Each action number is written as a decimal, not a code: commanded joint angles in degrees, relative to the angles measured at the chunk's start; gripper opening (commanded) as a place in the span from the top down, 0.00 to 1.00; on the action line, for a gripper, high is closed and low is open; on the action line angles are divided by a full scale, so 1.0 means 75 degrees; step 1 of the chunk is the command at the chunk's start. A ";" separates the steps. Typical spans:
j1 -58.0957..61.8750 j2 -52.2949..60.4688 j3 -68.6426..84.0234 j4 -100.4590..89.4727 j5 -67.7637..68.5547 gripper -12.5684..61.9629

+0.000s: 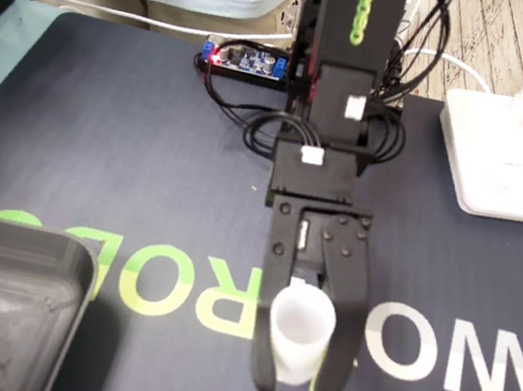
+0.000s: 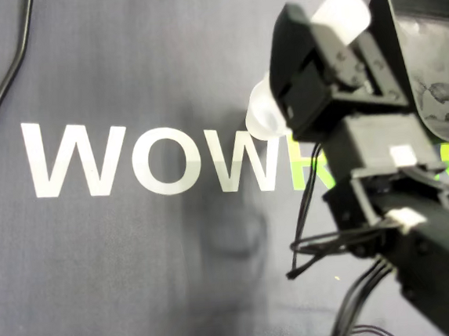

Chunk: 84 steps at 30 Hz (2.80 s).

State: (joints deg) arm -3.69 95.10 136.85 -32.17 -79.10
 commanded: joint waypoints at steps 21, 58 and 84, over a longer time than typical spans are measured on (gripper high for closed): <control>0.3668 -0.1594 -0.5320 0.2918 0.7605 0.80; 0.5672 -0.4898 -0.7652 0.2250 1.9254 0.79; 0.5121 -0.2941 -0.7242 0.2707 1.4871 0.79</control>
State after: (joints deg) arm 35.51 68.20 84.02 -11.78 37.35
